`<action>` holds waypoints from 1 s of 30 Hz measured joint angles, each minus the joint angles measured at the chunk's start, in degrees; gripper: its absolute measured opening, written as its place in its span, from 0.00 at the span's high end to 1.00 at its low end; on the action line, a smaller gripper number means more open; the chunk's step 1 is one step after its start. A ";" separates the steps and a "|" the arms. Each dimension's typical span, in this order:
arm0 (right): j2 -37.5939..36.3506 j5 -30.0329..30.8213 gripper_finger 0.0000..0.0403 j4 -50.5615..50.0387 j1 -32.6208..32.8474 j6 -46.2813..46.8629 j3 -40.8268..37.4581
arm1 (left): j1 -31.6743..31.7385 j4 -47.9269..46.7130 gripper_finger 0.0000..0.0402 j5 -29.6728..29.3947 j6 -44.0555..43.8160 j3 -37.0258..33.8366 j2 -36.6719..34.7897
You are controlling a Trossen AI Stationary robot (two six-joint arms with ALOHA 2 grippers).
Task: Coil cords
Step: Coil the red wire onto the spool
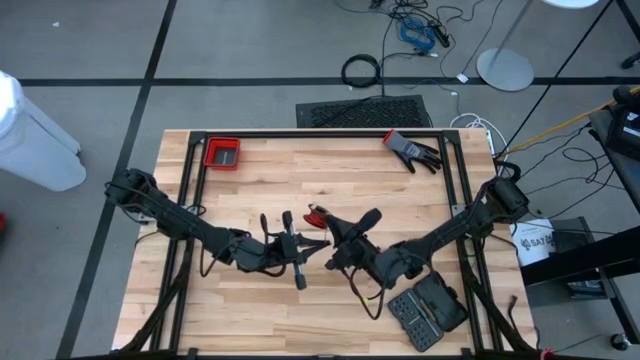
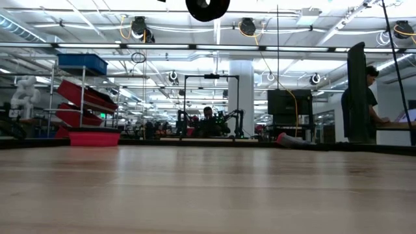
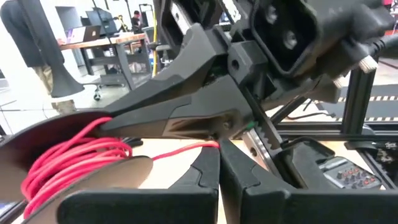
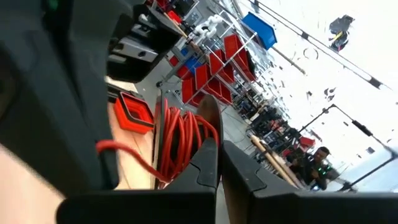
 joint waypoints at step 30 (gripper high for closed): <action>0.00 -0.31 1.00 -0.27 3.27 -7.88 0.04 | -4.23 -19.28 1.00 -10.54 -0.24 0.00 -10.66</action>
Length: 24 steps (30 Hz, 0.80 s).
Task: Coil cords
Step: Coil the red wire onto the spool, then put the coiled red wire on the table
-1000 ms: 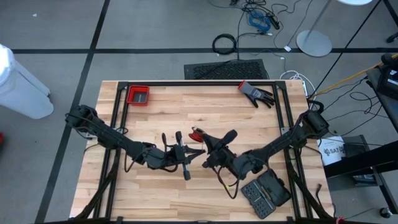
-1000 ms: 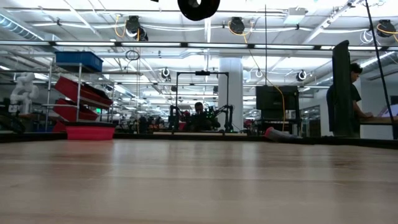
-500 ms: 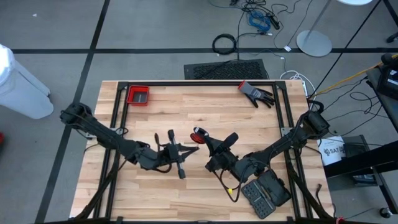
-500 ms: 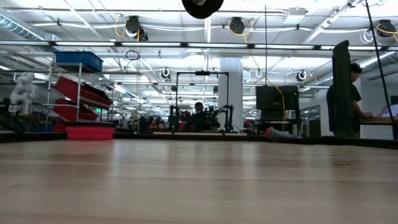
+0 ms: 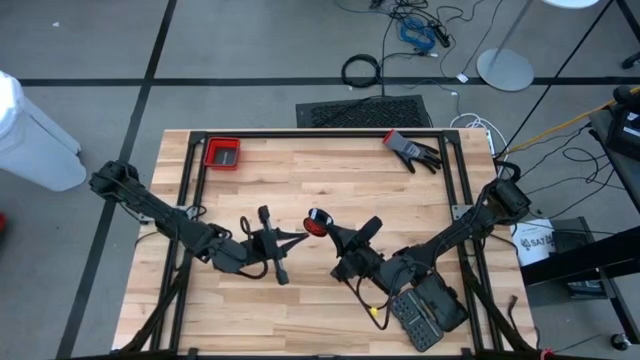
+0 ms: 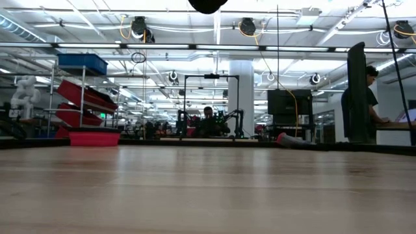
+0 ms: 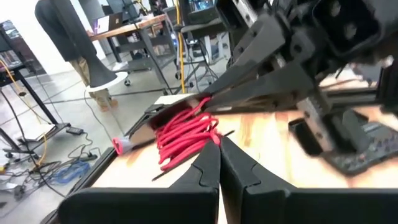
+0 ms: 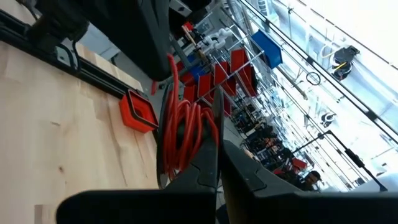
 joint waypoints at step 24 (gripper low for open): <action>-0.07 -14.78 1.00 -27.79 -0.49 23.49 0.00 | -0.55 -19.90 1.00 5.29 -0.36 0.00 0.04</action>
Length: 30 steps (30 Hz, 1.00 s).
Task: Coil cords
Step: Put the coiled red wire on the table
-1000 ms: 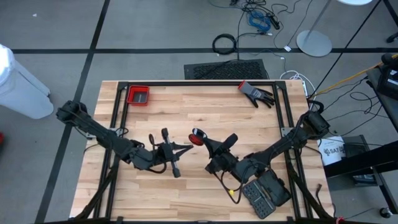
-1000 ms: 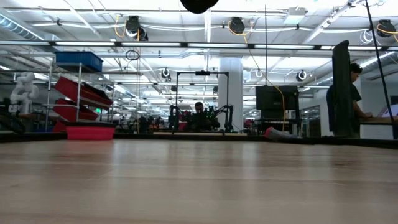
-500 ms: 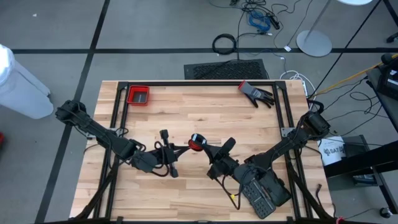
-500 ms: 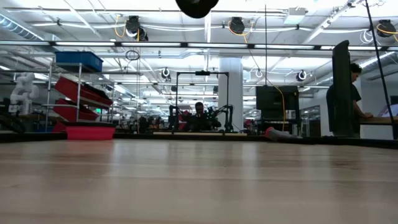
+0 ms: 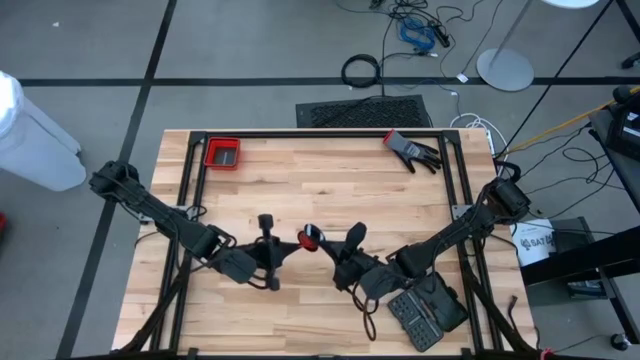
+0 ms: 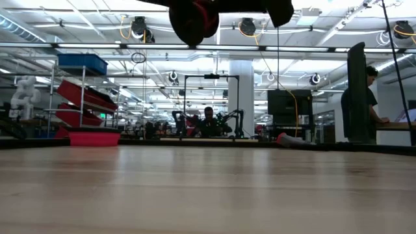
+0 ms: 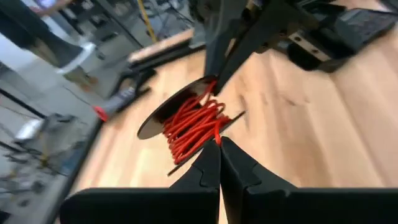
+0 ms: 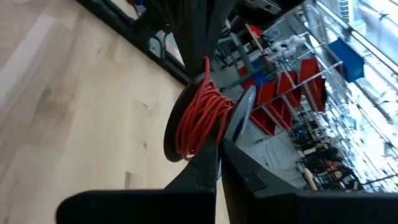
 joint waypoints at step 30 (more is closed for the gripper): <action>0.63 -21.98 1.00 -21.54 -1.34 15.74 -0.04 | 0.90 0.59 1.00 4.52 -9.59 0.04 18.23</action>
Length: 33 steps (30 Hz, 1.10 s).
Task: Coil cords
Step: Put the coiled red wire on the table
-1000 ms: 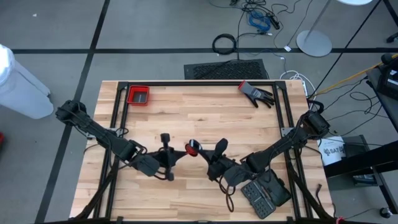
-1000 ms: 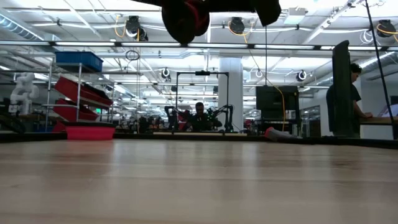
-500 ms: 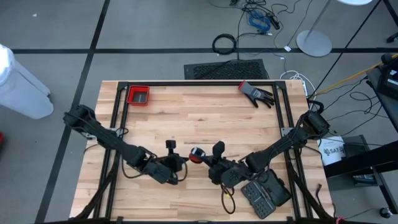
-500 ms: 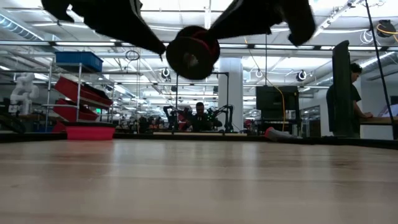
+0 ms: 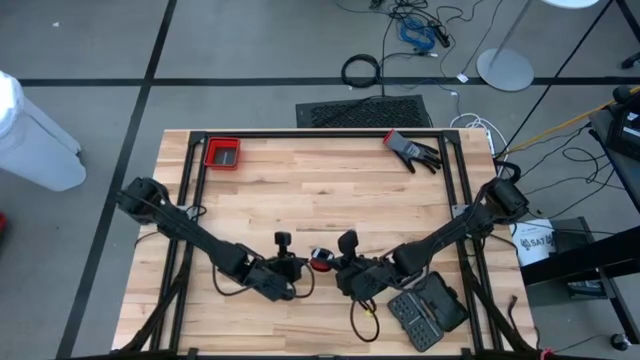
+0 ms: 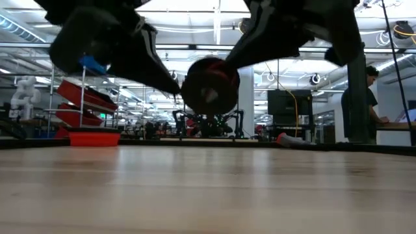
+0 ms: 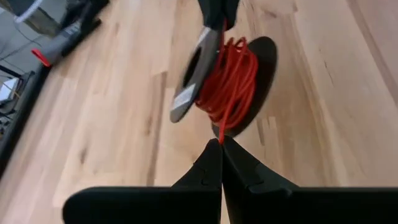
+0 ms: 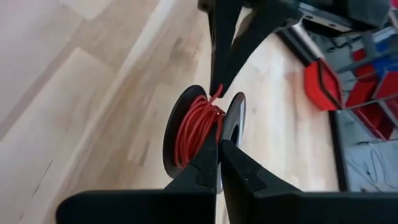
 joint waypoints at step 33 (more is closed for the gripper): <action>9.84 -4.35 1.00 5.00 -0.39 1.03 -0.02 | 3.16 3.90 0.96 1.70 2.42 -0.02 9.53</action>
